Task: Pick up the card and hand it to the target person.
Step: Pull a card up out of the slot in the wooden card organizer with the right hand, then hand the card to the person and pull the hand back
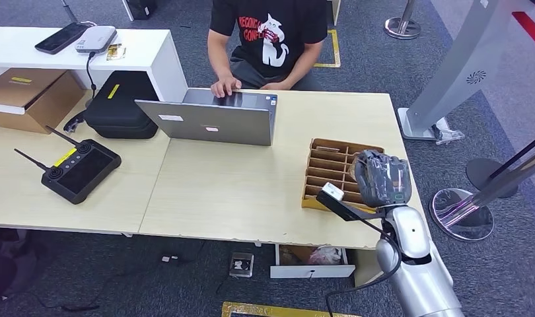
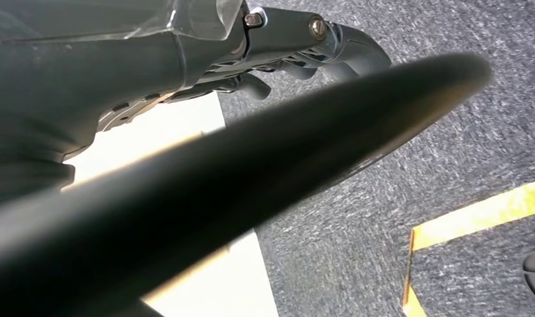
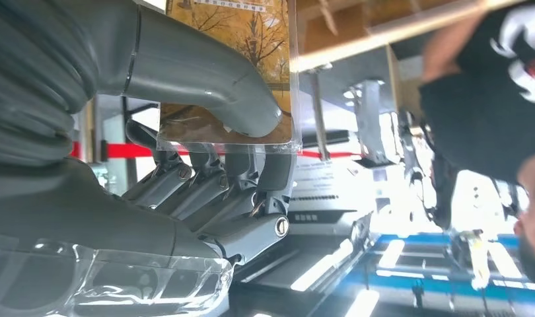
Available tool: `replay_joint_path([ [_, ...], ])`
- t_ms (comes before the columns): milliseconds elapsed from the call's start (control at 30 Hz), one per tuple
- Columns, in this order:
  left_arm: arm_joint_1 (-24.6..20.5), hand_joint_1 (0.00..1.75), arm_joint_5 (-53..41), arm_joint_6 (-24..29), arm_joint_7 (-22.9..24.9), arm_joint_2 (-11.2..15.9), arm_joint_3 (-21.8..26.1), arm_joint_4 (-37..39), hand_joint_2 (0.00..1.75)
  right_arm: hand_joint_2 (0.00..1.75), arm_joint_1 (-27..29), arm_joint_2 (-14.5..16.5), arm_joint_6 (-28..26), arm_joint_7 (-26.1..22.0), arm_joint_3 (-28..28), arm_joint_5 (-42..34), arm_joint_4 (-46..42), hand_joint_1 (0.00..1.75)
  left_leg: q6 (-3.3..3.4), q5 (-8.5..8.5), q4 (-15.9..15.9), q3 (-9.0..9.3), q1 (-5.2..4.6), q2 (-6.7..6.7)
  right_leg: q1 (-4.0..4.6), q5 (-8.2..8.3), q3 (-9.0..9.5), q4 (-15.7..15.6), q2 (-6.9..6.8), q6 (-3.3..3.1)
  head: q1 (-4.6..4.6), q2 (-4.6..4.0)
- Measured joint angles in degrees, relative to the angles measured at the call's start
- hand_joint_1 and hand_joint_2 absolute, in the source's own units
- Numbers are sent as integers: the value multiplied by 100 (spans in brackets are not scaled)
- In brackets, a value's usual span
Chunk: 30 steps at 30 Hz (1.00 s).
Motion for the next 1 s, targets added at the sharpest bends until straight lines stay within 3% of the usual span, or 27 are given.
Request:
replay_joint_path([
  [233,-33,0,22,-2,0,-1,13,0,175,175,-1299,440,266,68,537,172,1257,169,-5,4,0,2,0,11,0,5,-3,5,11,-4,0,0],
  [433,-37,0,25,-34,-1,-11,2,3,175,175,-1882,760,399,69,777,170,1950,170,-11,8,-5,9,2,-1,2,3,4,5,0,-6,0,0],
  [800,-52,0,180,-46,28,-26,149,23,175,175,-2271,1193,463,-91,951,-39,2337,169,-13,13,-5,5,3,-20,2,0,5,6,-18,-4,0,0],
  [1000,-54,0,217,-139,91,-51,184,23,175,175,-2158,1159,376,-122,984,-70,2396,143,-12,13,-4,4,4,-34,3,-2,10,5,-31,-2,0,0],
])
